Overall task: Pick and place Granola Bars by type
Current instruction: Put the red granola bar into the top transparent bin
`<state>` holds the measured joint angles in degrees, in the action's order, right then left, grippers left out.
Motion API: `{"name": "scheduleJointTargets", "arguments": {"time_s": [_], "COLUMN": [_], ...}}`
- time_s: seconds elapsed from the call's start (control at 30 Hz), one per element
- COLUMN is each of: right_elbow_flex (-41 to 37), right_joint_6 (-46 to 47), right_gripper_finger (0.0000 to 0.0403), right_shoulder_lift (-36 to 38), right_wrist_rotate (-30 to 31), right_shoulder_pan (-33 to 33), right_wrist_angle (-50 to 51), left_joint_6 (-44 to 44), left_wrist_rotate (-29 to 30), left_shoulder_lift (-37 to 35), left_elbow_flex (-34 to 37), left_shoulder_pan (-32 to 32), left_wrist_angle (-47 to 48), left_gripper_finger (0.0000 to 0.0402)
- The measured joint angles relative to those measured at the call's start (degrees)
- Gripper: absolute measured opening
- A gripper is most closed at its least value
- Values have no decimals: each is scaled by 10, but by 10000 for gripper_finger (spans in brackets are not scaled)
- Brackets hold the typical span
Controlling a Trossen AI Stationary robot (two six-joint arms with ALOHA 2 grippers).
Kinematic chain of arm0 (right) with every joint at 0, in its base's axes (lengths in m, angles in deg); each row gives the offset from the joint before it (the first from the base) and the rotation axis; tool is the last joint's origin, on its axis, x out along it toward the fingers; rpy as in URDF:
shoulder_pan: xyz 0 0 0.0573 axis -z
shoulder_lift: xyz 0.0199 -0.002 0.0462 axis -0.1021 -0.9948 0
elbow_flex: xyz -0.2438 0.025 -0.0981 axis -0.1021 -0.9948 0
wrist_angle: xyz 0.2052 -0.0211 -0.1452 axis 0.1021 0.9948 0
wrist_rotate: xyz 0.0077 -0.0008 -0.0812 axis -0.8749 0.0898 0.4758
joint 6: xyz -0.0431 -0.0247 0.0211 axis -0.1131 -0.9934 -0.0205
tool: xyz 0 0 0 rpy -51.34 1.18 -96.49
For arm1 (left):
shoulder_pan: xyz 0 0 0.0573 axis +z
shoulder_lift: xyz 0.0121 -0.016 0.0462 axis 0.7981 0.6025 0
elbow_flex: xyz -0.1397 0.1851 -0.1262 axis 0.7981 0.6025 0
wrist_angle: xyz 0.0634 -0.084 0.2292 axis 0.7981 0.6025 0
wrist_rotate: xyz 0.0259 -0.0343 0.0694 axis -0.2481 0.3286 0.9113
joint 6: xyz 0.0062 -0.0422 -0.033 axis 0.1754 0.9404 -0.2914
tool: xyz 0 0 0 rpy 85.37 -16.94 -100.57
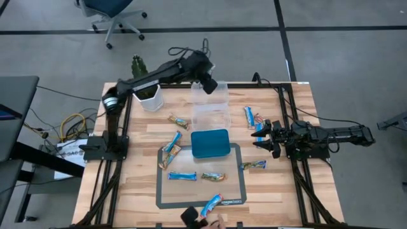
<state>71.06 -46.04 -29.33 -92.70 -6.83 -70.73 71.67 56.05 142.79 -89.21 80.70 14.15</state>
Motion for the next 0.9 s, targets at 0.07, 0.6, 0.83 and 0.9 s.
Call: {"name": "scheduleJointTargets", "arguments": {"time_s": [0.07, 0.6, 0.83, 0.9], "right_elbow_flex": [0, 0, 0, 0], "right_joint_6": [0, 0, 0, 0], "right_gripper_finger": [221, 221, 221, 221], "right_shoulder_lift": [0, 0, 0, 0], "right_wrist_rotate": [0, 0, 0, 0], "right_shoulder_pan": [0, 0, 0, 0], "right_wrist_angle": [0, 0, 0, 0], "left_joint_6": [-8, -75, -60, -59], "left_wrist_rotate": [-3, 1, -7, -11], "left_shoulder_lift": [31, 98, 98, 98], "left_elbow_flex": [-31, -49, -49, -49], "left_shoulder_pan": [4, 12, 12, 12], "left_wrist_angle": [40, 64, 63, 62], "left_gripper_finger": [86, 86, 93, 103]}}
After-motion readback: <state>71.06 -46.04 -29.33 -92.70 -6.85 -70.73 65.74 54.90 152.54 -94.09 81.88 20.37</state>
